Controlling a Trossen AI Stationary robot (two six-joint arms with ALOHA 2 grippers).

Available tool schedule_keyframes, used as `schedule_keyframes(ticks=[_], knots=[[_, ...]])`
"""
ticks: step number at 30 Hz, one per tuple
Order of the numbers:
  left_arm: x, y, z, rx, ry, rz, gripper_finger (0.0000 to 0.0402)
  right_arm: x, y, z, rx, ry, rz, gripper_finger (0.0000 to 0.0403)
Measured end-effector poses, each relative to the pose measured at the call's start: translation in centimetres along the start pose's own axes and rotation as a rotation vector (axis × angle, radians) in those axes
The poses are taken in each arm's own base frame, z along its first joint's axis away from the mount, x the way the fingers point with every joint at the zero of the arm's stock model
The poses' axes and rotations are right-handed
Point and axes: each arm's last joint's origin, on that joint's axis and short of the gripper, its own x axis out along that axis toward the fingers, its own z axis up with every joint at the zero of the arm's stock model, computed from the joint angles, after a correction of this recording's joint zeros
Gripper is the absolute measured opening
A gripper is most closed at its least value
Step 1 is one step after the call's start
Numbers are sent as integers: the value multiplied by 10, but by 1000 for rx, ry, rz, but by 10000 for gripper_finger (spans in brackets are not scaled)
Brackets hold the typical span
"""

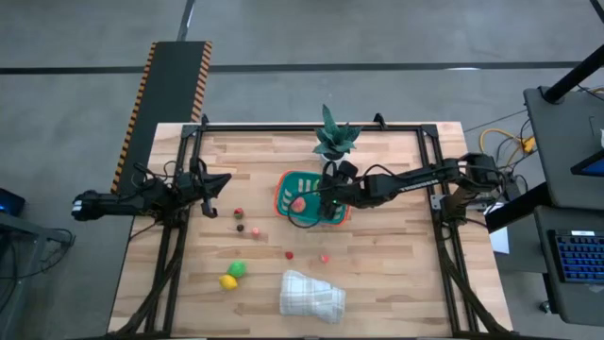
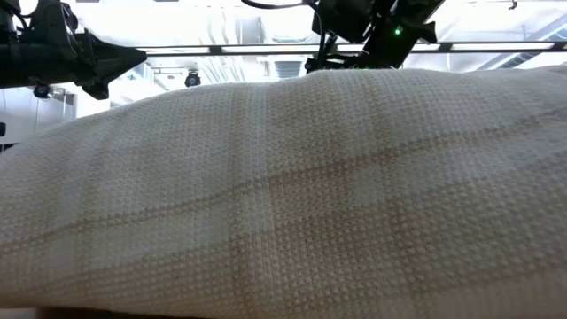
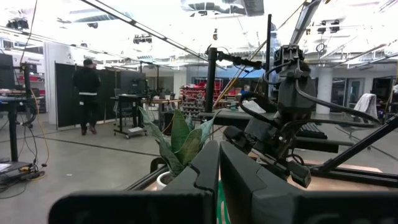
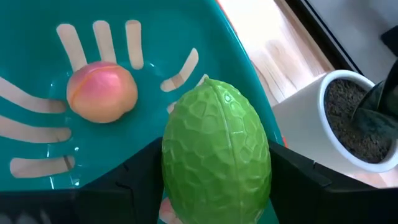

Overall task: Build produce basket
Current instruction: Put the green kiwi into the blue basket

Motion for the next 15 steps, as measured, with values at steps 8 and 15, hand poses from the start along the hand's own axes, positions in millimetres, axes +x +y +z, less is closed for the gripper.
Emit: schedule_keyframes(ticks=[8,15], knots=[[0,0,0,0,0,0,0,0,0,0,-12,0,1,234],[0,0,0,0,1,0,0,0,0,0,-31,0,3,240]])
